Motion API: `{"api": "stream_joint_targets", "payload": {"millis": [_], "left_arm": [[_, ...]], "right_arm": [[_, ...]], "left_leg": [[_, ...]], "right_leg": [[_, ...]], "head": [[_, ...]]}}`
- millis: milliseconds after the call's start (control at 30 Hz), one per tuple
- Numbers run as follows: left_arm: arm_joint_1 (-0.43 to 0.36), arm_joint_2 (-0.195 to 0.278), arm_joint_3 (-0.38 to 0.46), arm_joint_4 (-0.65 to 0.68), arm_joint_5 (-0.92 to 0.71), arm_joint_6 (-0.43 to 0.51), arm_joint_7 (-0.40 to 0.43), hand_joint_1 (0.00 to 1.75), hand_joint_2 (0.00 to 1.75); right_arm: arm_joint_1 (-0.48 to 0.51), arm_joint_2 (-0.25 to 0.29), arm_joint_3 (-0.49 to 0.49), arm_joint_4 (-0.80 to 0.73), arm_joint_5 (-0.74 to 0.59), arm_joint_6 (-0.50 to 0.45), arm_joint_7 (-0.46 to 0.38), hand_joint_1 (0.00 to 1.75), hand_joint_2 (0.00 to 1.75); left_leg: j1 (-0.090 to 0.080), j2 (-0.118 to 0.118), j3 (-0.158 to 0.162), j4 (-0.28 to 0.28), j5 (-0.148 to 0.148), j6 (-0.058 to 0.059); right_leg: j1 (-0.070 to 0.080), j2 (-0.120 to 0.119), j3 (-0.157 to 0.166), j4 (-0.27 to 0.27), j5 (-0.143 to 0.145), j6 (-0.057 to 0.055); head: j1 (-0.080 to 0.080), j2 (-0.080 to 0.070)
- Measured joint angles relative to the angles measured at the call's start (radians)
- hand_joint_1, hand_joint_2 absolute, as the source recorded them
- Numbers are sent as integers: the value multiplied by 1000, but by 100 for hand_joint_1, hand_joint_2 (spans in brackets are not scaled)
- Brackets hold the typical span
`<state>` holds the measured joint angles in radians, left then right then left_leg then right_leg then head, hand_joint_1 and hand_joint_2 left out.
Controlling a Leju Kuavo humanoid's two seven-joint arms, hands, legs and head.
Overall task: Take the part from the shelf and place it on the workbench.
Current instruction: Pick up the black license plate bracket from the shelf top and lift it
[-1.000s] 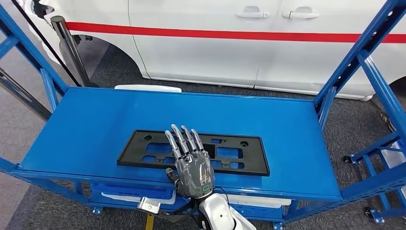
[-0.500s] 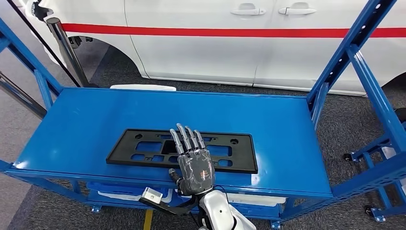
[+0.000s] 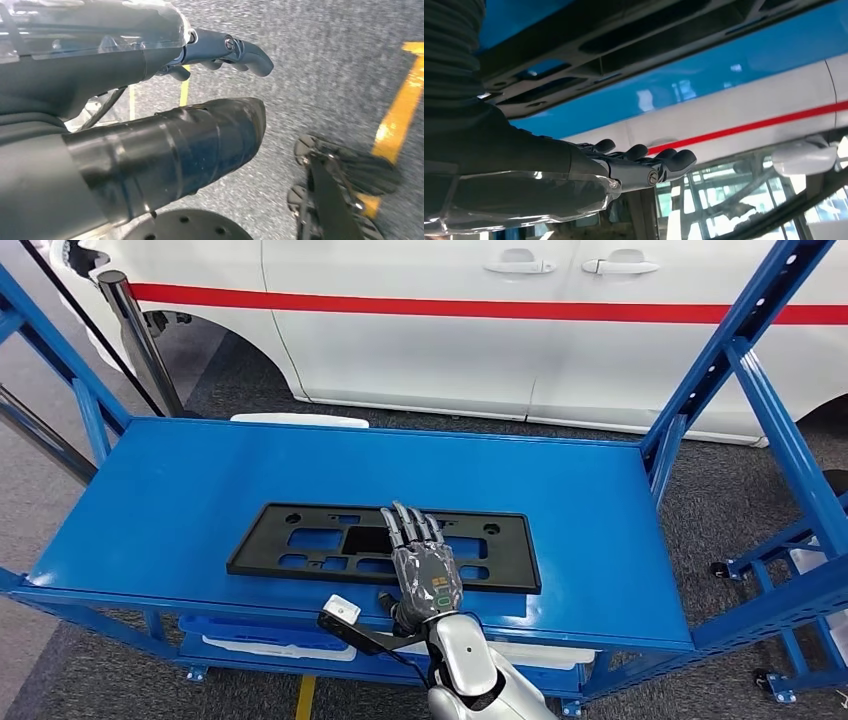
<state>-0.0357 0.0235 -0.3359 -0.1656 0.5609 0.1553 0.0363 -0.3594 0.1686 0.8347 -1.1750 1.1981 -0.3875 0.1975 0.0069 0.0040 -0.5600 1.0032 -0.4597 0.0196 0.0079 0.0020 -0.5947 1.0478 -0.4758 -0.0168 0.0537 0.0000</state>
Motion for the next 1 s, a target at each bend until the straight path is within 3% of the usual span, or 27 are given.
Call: {"api": "stream_joint_targets", "payload": {"millis": [67,133,167,200,233,300,367,467,533,567,633,667,700,733,767,833,867,933,1000], "left_arm": [[1,0,0,0,1,0,0,0,0],[1,0,0,0,2,0,0,0,0],[1,0,0,0,3,0,0,0,0],[1,0,0,0,4,0,0,0,0],[1,0,0,0,5,0,0,0,0],[1,-1,0,0,7,-1,0,0,0],[0,-1,0,0,8,-2,-2,0,0],[0,0,0,0,11,-3,-4,0,0],[1,-1,-1,0,12,-4,-6,0,0],[0,-1,-1,0,12,-4,-6,0,0],[1,-1,-1,0,15,-5,-8,0,0],[1,0,-1,0,16,-6,-8,0,0],[3,0,-2,0,18,-7,-8,0,0],[4,0,-3,0,20,-8,-8,0,0],[6,0,-3,0,20,-10,-9,0,0],[6,1,-4,0,21,-11,-11,0,0],[5,2,-5,0,21,-12,-13,0,0],[4,3,-6,0,21,-12,-16,0,0],[4,3,-7,0,21,-13,-17,0,0]], "right_arm": [[-10,-3,0,10,-9,11,2,0,175],[-15,-8,0,20,-20,23,3,0,175],[-16,-11,0,25,-30,34,3,0,175],[-17,-13,0,29,-42,47,3,0,175],[-19,-16,0,33,-54,60,1,0,175],[-27,-19,0,40,-80,86,-5,0,175],[-38,-19,2,45,-103,113,-14,0,175],[-51,-20,6,53,-136,149,-25,0,175],[-63,-19,11,57,-156,170,-34,0,175],[-70,-19,14,60,-164,181,-37,0,175],[-81,-19,21,67,-181,203,-42,0,175],[-85,-19,25,71,-189,214,-44,0,175],[-90,-20,28,76,-197,225,-45,0,175],[-95,-20,31,80,-205,234,-47,0,175],[-102,-20,33,83,-210,242,-48,0,175],[-114,-20,38,89,-215,250,-48,0,175],[-119,-20,39,91,-216,253,-48,0,175],[-126,-20,42,96,-217,257,-48,0,175],[-131,-20,45,99,-218,259,-48,72,175]], "left_leg": [[5,3,3,-8,7,7],[4,4,1,-8,7,11],[5,4,0,-8,7,11],[5,3,1,-6,6,11],[6,3,1,-4,4,9],[7,1,1,4,-2,2],[6,1,-4,14,-9,-10],[6,0,-4,14,-10,-26],[9,0,-14,39,-32,-35],[10,0,-31,79,-57,-38],[12,0,-92,210,-121,-43],[12,0,-119,267,-140,-45],[12,0,-133,296,-141,-45],[12,0,-128,283,-121,-44],[12,0,-106,235,-87,-41],[9,0,-41,95,-24,-33],[7,0,-19,45,-8,-29],[1,-2,-6,13,-6,-22],[4,-2,-5,6,1,-12]], "right_leg": [[-3,0,-35,76,-48,11],[-8,0,-94,200,-107,19],[-12,0,-117,246,-119,22],[-15,0,-123,258,-111,25],[-19,-1,-112,232,-85,27],[-24,-1,-50,102,-19,28],[-23,0,-10,13,9,22],[-17,3,-9,0,8,4],[-19,1,-5,-8,12,-8],[-21,0,-3,-11,14,-13],[-19,-2,-2,-12,14,-18],[-18,-2,-2,-12,14,-19],[-17,-1,-1,-12,14,-19],[-17,1,0,-12,14,-20],[-16,2,2,-12,13,-19],[-14,5,4,-11,12,-16],[-13,6,4,-10,13,-13],[-11,6,1,-11,15,-3],[-12,6,2,-12,15,8]], "head": [[0,0],[0,0],[0,0],[0,0],[0,0],[0,0],[0,0],[0,0],[0,0],[0,0],[0,0],[0,0],[0,0],[0,0],[0,0],[0,0],[0,0],[0,0],[0,0]]}}
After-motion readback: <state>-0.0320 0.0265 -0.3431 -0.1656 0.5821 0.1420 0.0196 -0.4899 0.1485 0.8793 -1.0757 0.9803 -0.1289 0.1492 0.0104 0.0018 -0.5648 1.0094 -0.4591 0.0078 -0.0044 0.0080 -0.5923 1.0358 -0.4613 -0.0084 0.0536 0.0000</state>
